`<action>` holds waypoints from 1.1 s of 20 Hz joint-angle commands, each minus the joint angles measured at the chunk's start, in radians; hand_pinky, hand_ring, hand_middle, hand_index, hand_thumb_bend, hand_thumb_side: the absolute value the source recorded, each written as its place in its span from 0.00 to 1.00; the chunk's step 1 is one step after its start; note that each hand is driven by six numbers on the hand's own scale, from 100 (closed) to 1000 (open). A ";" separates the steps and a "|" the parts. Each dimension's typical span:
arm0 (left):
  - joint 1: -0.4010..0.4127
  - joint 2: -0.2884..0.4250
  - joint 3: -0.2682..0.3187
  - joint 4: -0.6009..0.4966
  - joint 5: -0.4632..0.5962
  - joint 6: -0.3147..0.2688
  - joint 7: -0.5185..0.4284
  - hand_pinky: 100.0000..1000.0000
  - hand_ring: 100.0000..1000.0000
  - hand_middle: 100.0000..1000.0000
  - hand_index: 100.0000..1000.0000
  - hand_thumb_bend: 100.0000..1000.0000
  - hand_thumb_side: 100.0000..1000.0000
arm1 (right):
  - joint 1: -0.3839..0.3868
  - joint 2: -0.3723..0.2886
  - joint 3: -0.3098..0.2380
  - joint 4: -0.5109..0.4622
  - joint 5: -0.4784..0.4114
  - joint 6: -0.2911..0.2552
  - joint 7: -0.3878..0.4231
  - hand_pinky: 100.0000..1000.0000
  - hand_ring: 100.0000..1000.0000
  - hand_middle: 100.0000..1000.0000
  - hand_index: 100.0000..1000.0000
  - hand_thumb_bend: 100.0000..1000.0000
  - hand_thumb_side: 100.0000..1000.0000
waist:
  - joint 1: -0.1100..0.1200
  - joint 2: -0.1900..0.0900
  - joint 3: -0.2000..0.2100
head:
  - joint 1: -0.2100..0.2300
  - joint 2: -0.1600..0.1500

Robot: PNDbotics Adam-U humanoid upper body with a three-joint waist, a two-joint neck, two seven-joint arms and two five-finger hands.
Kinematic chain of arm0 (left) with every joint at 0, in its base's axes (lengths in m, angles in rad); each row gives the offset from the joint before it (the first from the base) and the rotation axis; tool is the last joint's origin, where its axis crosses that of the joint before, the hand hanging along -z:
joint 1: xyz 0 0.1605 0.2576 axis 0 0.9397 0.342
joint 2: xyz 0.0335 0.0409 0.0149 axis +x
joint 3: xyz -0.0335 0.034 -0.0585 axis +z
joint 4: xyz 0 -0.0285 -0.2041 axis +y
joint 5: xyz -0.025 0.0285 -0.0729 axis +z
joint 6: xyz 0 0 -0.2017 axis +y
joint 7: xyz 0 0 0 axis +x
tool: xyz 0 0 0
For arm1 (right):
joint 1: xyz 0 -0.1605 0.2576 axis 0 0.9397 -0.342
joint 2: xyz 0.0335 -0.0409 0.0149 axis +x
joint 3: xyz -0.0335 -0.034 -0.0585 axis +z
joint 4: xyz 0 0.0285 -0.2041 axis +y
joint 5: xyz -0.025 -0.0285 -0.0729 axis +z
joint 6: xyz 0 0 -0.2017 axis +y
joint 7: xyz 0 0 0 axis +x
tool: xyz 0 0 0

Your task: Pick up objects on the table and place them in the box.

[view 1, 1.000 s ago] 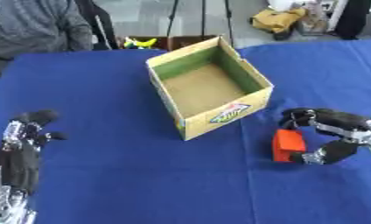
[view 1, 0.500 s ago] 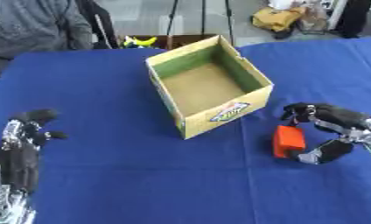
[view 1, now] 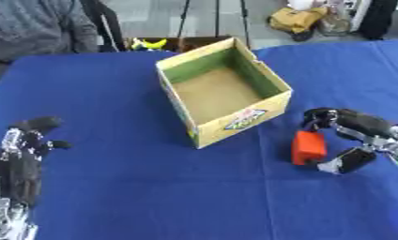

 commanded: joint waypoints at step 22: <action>-0.043 0.016 -0.013 -0.027 -0.001 -0.002 -0.018 0.49 0.80 0.60 0.67 0.00 1.00 | -0.147 -0.211 -0.073 -0.148 -0.219 0.105 -0.061 0.70 0.88 0.70 0.20 0.04 0.06 | -0.026 0.010 0.099 | -0.077 -0.062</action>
